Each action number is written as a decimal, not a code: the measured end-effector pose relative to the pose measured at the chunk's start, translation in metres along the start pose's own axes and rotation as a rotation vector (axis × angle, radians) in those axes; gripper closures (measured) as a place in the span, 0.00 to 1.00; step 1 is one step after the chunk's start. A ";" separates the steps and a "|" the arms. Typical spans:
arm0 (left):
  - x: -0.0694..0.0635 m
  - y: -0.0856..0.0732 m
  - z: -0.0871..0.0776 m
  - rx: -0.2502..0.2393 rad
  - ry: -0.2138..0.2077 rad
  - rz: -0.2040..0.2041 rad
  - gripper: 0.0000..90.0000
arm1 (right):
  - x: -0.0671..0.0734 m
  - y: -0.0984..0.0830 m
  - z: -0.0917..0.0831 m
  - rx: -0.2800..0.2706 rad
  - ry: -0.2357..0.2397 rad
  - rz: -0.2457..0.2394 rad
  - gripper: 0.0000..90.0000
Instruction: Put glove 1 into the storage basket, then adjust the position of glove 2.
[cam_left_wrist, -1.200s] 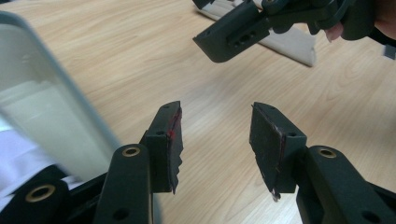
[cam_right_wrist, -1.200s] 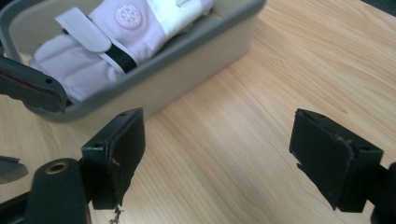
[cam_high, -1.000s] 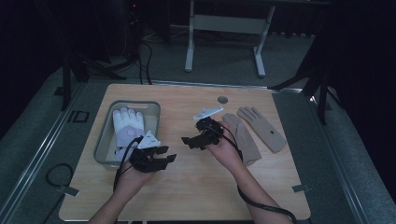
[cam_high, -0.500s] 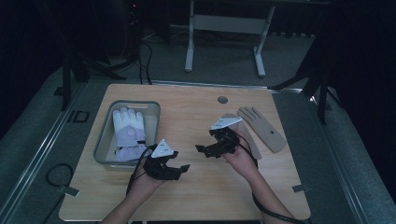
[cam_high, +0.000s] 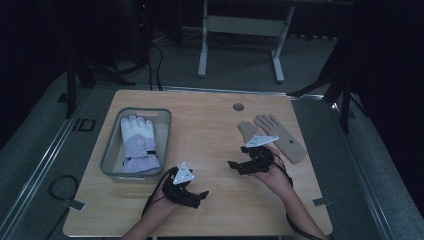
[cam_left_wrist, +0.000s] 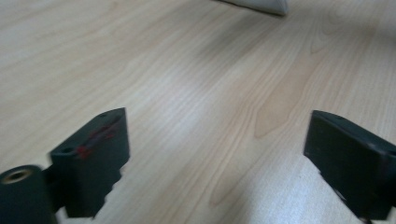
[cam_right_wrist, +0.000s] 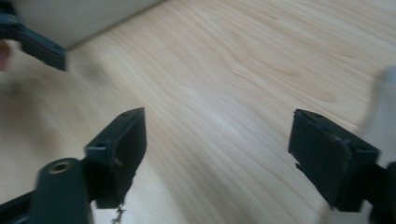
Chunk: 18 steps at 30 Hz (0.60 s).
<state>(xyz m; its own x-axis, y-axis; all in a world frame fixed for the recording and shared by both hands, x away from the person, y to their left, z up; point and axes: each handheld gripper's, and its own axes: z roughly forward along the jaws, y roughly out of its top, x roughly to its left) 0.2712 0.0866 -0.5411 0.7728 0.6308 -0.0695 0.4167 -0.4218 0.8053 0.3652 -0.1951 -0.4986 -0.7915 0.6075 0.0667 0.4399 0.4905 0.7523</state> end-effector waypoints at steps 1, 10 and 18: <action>0.000 -0.002 0.000 -0.013 0.000 -0.002 0.04 | -0.002 -0.002 -0.001 0.000 -0.011 -0.003 0.26; -0.002 -0.012 -0.001 -0.088 0.009 0.012 0.04 | -0.020 -0.018 -0.011 -0.012 -0.106 0.003 0.32; 0.000 -0.013 -0.005 -0.120 0.027 0.008 0.04 | -0.056 -0.024 -0.021 -0.040 -0.150 0.064 0.40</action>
<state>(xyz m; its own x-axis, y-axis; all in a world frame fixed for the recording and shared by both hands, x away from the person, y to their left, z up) 0.2633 0.0950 -0.5492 0.7623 0.6454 -0.0482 0.3489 -0.3470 0.8705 0.3906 -0.2537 -0.5067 -0.6889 0.7246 0.0194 0.4682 0.4244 0.7750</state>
